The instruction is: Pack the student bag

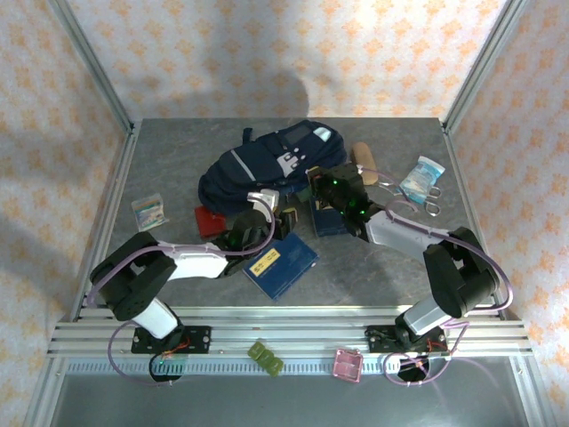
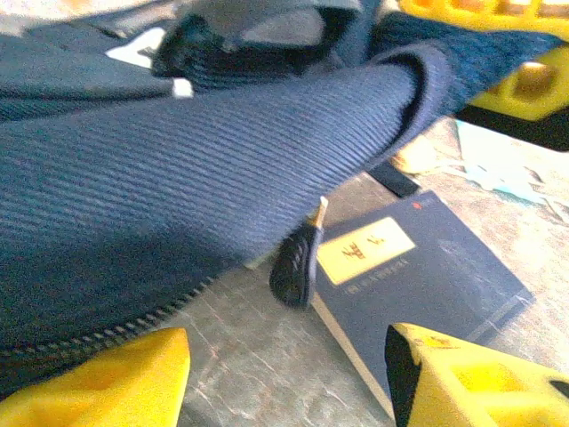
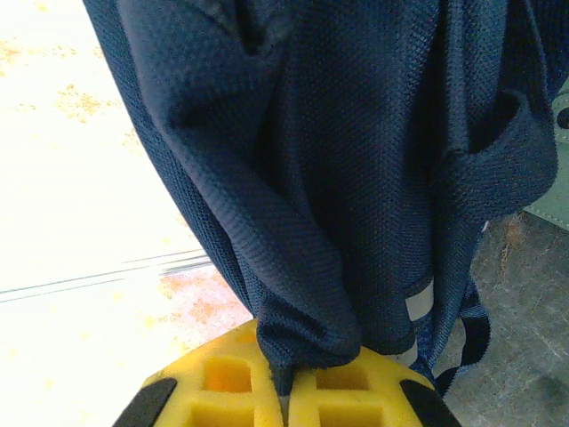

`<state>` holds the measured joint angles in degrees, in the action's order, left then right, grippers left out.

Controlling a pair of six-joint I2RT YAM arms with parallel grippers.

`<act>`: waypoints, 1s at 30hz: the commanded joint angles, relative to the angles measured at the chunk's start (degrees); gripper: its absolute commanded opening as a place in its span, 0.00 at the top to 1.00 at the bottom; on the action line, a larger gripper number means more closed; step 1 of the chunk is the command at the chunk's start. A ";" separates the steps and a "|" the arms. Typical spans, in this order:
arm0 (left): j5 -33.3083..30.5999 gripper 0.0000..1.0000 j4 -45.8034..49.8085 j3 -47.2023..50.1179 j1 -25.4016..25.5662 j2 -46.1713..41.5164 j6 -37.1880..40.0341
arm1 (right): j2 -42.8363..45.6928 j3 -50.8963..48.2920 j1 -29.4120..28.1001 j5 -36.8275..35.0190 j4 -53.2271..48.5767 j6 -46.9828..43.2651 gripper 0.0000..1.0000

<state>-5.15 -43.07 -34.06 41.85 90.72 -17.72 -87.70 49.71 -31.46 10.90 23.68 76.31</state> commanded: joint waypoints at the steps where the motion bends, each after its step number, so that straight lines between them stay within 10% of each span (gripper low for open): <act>1: -9.60 0.39 -5.58 -2.08 -0.28 2.64 6.03 | 0.75 2.93 -1.03 2.89 5.91 0.99 1.00; 16: -8.68 0.46 -35.79 4.72 -0.27 6.51 14.00 | 0.45 1.61 -1.50 4.22 7.03 1.18 1.00; 25: -7.62 0.43 -35.87 2.18 -0.01 8.31 15.50 | 0.29 1.26 -1.93 4.66 6.92 1.19 1.00; 30: -5.87 0.68 -34.53 0.19 -0.01 8.78 14.67 | 0.09 1.19 -2.02 4.75 6.99 1.23 1.00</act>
<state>-13.47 -72.40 -30.76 41.87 99.37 -3.49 -87.70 49.71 -32.01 11.97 26.72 76.95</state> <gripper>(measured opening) 0.369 0.052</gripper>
